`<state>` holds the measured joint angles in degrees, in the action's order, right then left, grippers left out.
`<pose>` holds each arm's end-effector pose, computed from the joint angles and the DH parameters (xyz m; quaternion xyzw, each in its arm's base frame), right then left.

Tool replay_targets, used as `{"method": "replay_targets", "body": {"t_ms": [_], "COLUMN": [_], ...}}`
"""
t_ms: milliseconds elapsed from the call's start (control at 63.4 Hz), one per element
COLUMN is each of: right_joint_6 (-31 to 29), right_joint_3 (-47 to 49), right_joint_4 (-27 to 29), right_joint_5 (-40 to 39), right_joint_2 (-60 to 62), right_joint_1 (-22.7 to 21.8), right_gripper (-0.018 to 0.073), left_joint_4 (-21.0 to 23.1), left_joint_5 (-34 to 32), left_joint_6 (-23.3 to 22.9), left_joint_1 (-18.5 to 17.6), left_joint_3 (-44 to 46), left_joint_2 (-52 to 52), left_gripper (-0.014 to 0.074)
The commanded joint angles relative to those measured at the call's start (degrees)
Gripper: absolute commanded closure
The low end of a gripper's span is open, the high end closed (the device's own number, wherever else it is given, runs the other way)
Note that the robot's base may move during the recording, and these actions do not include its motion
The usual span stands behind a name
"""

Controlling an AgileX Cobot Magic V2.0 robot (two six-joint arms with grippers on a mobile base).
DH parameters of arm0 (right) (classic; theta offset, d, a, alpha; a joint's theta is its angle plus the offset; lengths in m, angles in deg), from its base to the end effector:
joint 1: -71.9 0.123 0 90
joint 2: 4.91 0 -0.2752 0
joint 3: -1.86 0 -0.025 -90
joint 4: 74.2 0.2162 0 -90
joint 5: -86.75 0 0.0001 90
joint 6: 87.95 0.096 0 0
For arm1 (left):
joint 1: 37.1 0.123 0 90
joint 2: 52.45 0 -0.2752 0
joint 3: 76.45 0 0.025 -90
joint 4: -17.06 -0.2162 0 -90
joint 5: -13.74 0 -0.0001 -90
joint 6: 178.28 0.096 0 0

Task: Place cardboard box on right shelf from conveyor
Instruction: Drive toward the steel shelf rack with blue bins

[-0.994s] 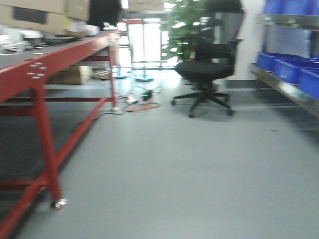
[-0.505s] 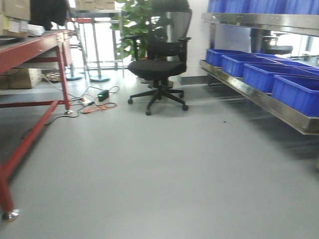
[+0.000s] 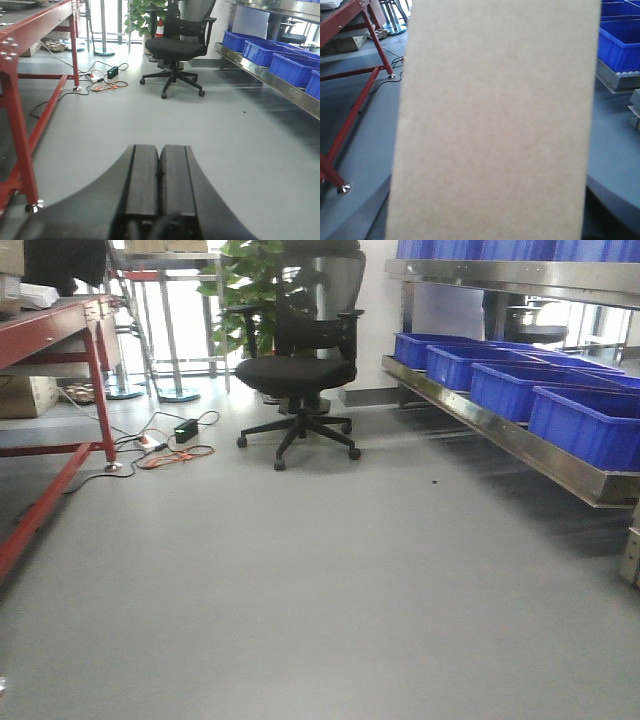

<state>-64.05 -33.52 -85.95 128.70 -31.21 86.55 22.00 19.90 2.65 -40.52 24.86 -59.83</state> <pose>0.0269 -0.0065 0.3480 0.0456 0.7808 0.1078 0.6138 0.0369 -0.0031 0.1943 -0.0003 0.7206 -0.0481 0.6917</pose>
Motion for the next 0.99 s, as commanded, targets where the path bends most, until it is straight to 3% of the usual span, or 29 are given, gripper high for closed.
{"method": "replay_targets", "body": {"t_ms": [0, 978], "right_joint_6": [-0.58, -0.58], "right_joint_3": [1.62, 1.62], "right_joint_4": [-1.05, -1.05], "right_joint_5": [-5.40, -5.40], "right_joint_2": [-0.84, -0.84], "right_joint_1": [-0.10, -0.10], "right_gripper": [0.0342, 0.0342], "left_joint_4": [0.27, 0.27], "left_joint_5": [-4.58, -4.58], "left_joint_6": [-0.29, -0.29], "left_joint_1": [-0.11, -0.11], "left_joint_3": [0.16, 0.16], "left_joint_2": [0.79, 0.79], "left_gripper": [0.0715, 0.0715]}}
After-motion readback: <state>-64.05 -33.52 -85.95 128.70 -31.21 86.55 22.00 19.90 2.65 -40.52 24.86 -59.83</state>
